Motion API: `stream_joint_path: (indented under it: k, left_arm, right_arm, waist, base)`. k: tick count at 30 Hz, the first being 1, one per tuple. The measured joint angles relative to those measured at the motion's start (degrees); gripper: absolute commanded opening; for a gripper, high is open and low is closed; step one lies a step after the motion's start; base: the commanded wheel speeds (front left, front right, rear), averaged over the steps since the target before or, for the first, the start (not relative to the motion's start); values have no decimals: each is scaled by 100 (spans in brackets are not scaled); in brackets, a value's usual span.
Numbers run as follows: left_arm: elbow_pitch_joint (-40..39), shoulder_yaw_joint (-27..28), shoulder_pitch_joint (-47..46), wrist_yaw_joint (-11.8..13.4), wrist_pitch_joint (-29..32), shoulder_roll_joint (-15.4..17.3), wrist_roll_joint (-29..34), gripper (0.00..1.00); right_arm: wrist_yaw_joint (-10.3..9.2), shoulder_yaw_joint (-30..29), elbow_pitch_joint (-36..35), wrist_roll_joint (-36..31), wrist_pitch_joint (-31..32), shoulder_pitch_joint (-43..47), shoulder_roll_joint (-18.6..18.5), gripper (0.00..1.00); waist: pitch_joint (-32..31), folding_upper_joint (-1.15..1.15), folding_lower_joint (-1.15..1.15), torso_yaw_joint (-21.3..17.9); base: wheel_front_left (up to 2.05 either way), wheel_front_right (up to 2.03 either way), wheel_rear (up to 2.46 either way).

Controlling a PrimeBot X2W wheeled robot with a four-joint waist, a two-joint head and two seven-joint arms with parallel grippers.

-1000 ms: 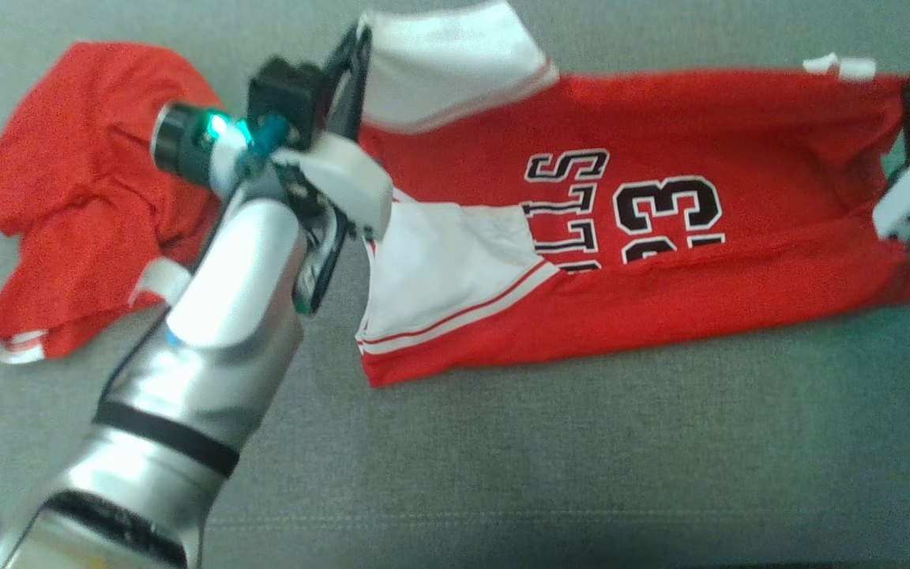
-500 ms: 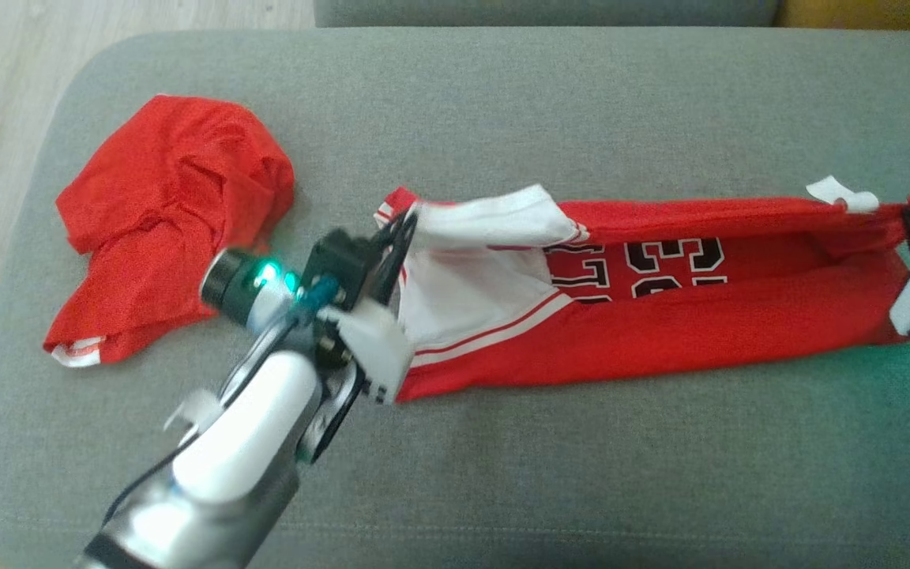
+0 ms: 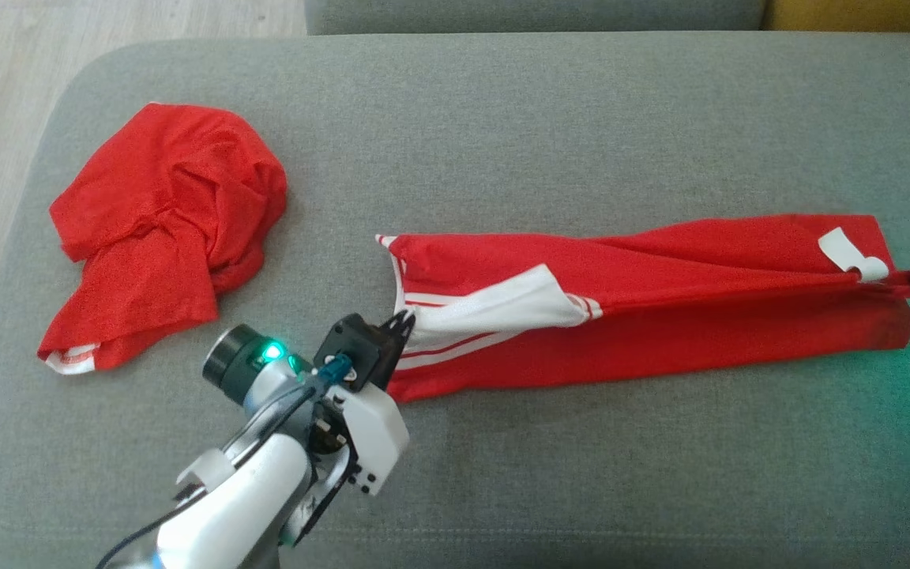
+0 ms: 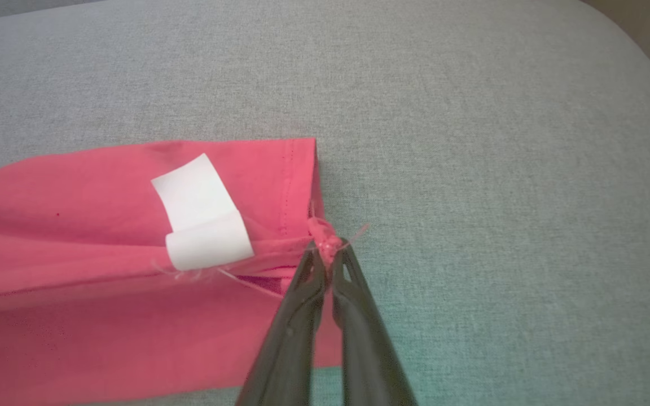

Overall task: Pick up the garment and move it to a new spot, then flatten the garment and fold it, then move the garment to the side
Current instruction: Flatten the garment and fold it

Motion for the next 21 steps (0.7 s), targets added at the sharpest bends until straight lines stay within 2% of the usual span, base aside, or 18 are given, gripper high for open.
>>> stream_joint_path:
  k: [10,11,12,13,14,15,21]
  left_arm:
    - [332,-110,19,-22,94,-32,41,0]
    - [386,-120,19,-36,107,-41,40,0]
    - [436,-130,19,-45,146,-49,40,0]
    - [475,-144,20,-44,149,-52,40,38]
    - [494,-145,20,-25,148,-52,40,85]
    - [508,-137,19,11,140,-53,40,100]
    - [613,114,20,285,-142,-98,-109,100]
  right_arm:
    - [0,90,-315,0,404,226,-66,0]
    - [0,101,-364,0,420,239,-74,21]
    - [0,94,-402,8,423,256,-79,100]
    - [0,88,-455,11,428,274,-91,100]
    - [0,60,-513,49,427,291,-98,100]
    - [0,16,-576,99,425,299,-98,100]
    - [0,-259,-901,260,170,300,-90,100]
  waist:
    - [81,0,0,-13]
    - [83,0,0,-24]
    - [80,0,0,-36]
    - [75,0,0,-47]
    - [66,0,0,-60]
    - [57,0,0,-72]
    - [-11,0,0,-109]
  base:
    - [0,0,0]
    - [0,0,0]
    - [0,0,0]
    - [0,0,0]
    - [0,0,0]
    - [0,0,0]
    - [0,0,0]
